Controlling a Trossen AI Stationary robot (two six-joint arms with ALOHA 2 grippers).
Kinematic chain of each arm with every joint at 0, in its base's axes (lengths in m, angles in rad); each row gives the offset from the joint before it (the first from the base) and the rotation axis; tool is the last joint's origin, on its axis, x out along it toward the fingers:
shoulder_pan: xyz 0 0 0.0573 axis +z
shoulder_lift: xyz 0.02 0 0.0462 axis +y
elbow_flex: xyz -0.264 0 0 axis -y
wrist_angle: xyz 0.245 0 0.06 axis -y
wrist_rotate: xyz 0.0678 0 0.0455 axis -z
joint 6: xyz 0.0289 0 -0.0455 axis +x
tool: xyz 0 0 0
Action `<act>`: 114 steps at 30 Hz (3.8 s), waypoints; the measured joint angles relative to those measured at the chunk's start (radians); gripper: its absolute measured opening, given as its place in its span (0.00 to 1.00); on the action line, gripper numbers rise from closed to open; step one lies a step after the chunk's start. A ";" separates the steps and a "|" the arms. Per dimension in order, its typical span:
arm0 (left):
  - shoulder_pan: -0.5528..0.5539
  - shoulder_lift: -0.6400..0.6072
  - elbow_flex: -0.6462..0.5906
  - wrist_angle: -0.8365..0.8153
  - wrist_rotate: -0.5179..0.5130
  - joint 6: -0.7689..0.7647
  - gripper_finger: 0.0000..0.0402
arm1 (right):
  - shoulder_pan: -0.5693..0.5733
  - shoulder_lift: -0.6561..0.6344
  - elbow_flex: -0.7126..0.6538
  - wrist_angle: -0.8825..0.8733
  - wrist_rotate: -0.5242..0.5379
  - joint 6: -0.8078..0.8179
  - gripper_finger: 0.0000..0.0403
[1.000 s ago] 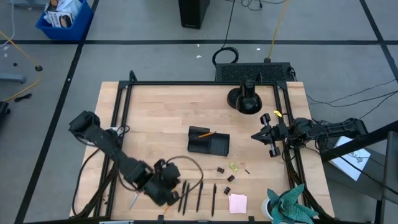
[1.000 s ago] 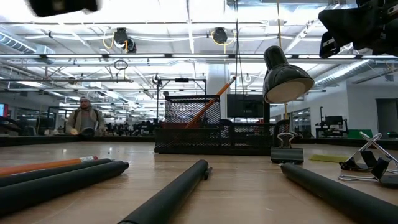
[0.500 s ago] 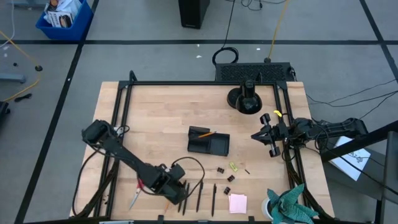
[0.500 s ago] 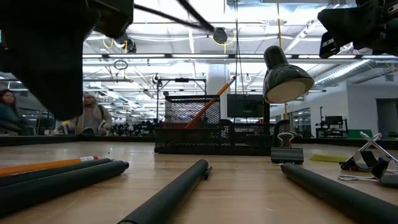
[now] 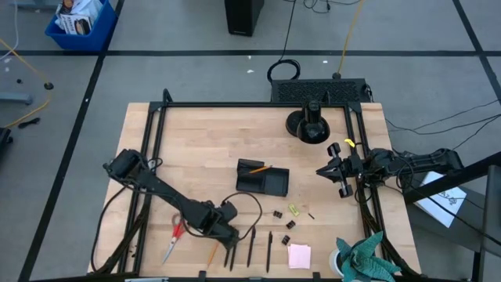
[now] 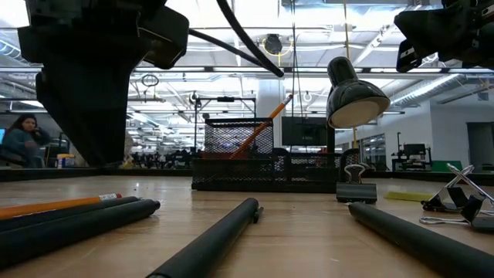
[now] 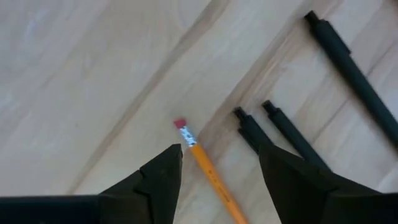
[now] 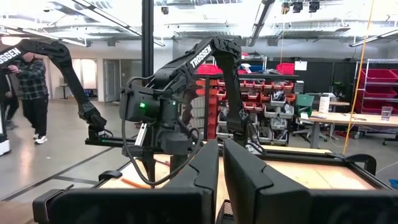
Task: Pick and place office supplies into organizer
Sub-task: Put the yellow pencil into the black desk organizer
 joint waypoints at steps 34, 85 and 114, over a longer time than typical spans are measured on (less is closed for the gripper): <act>-0.045 0.046 0.000 -0.028 -0.011 -0.069 0.54 | 0.000 0.000 0.000 0.000 0.000 0.015 0.05; -0.089 0.072 -0.006 0.042 -0.251 0.066 0.04 | 0.000 0.001 0.000 0.000 0.000 0.040 0.05; -0.041 -0.031 -0.002 0.517 -0.445 0.711 0.01 | 0.000 0.015 0.000 0.001 0.000 0.033 0.05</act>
